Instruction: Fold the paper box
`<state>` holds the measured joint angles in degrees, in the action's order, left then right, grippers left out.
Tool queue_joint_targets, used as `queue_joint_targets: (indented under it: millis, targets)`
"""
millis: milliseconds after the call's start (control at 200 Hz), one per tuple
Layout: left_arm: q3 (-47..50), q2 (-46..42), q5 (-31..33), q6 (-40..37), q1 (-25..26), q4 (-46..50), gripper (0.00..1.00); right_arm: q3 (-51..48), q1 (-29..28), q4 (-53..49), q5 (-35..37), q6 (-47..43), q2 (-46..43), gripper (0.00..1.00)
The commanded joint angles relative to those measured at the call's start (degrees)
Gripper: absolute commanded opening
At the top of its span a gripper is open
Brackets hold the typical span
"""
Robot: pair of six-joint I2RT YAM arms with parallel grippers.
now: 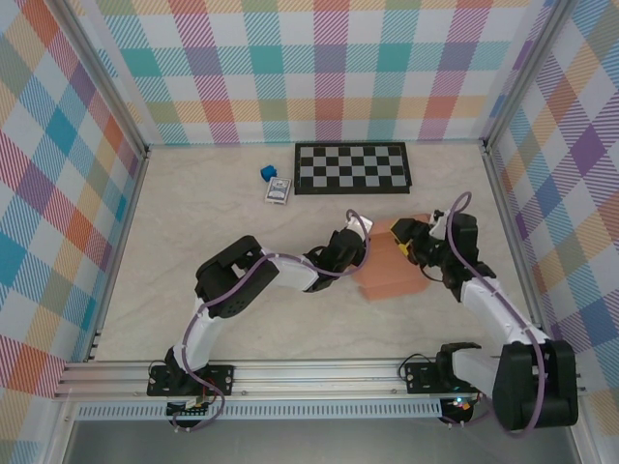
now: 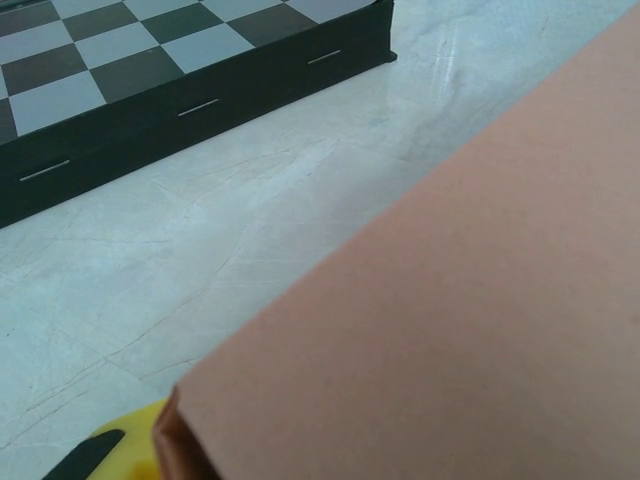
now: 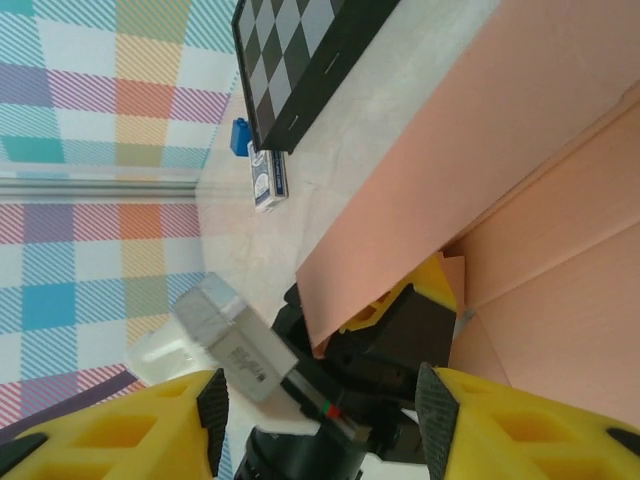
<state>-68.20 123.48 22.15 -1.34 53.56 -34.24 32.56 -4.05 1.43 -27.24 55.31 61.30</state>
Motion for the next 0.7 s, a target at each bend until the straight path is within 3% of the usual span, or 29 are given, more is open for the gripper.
queue_joint_targets:
  millis: [0,220,435,535,695]
  targets:
    - [2.32,-1.43,0.45,-1.62,-1.04,2.0,0.26,8.68,1.05,-20.2,2.64,-9.6,-0.65,0.56]
    - [5.89,-5.91,-1.74,-5.09,-2.18,3.44,0.25,27.35,3.1,-38.32,5.13,-23.07,6.13,0.67]
    - [7.71,-11.57,-8.25,-12.88,-3.37,6.04,0.21,39.5,8.2,-44.42,5.24,-35.87,14.66,0.74]
    - [8.17,-13.56,-17.8,-17.55,-5.55,7.21,0.21,44.29,9.0,-47.53,2.16,-45.01,19.77,0.75]
    - [5.58,-12.57,-39.62,-23.01,-11.28,10.8,0.23,51.45,8.73,-56.93,-1.19,-56.19,28.22,0.79]
